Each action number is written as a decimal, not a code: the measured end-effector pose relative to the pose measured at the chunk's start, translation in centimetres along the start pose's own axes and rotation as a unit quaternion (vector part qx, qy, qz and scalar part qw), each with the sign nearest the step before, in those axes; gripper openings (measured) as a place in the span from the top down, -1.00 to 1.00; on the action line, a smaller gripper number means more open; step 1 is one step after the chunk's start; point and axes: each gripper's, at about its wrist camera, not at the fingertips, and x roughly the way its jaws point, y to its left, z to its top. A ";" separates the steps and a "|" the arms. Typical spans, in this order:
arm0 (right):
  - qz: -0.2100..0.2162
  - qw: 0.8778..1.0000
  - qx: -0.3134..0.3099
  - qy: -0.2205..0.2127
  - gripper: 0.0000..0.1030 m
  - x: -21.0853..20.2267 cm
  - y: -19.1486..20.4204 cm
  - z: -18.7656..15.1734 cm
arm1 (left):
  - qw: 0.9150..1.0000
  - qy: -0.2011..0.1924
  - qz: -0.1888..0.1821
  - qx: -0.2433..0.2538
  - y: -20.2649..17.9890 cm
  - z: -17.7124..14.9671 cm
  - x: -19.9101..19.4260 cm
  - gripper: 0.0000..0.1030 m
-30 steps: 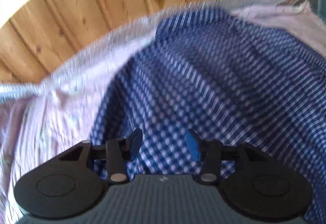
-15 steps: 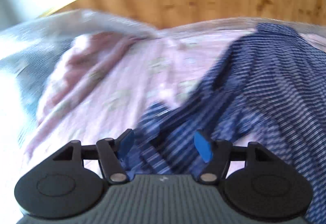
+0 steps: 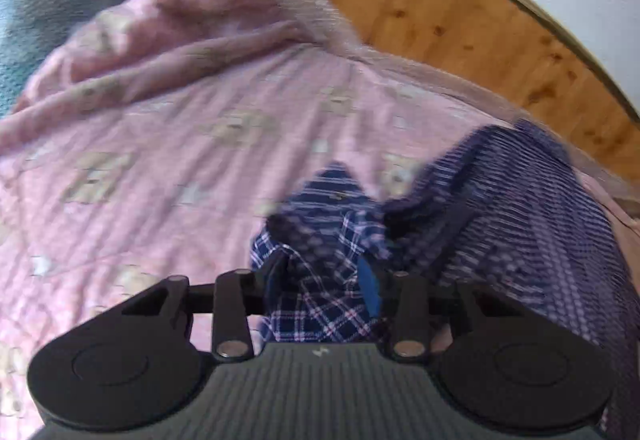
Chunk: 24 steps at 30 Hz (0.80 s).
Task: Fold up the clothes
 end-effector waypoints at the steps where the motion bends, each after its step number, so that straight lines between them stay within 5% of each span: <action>1: 0.009 1.000 0.022 0.001 -0.72 1.9 0.7 1.0 | 0.999 0.003 -0.010 0.042 -1.9 -0.9 0.0 0.13; 3: 0.020 0.998 0.066 0.004 -0.78 5.7 1.8 3.1 | 0.994 0.009 -0.018 0.106 -4.5 -2.8 -0.1 0.02; 7: -0.007 0.992 0.101 0.080 -0.72 13.9 2.1 4.2 | 0.986 0.023 -0.008 0.167 -5.9 -6.4 -0.3 -0.01; 9: -0.021 0.986 0.118 0.120 -0.14 18.1 2.2 4.6 | 0.987 0.010 -0.005 0.162 -4.6 -6.3 -1.4 -0.02; 10: -0.028 0.984 0.109 0.138 0.81 19.3 2.0 4.1 | 0.988 0.000 -0.004 0.155 -3.6 -5.8 -2.2 -0.01; 11: -0.035 0.983 0.097 0.155 1.00 20.2 1.7 3.3 | 0.989 -0.011 -0.002 0.147 -2.6 -5.4 -3.0 -0.02; 12: -0.037 0.984 0.088 0.151 1.00 20.2 1.7 2.8 | 0.990 -0.021 -0.001 0.140 -1.7 -5.0 -3.8 -0.05; 14: -0.034 0.986 0.096 0.134 1.00 18.7 1.3 1.9 | 0.991 -0.042 0.001 0.126 0.3 -4.1 -5.3 -0.42; 17: -0.020 0.986 0.124 0.105 1.00 16.4 0.0 1.4 | 0.981 -0.064 0.037 0.179 2.2 -2.7 -4.9 -0.41; 19: -0.020 0.985 0.141 0.096 1.00 15.6 -1.2 1.5 | 0.960 -0.058 0.059 0.269 2.2 -2.5 -3.4 -0.33; 20: -0.020 0.984 0.149 0.092 1.00 15.1 -1.8 1.5 | 0.941 -0.050 0.065 0.328 1.7 -2.9 -2.6 -0.33; 24: -0.018 0.982 0.165 0.088 1.00 14.8 -3.8 1.8 | 0.835 -0.045 0.072 0.543 -0.1 -5.9 -0.4 -0.35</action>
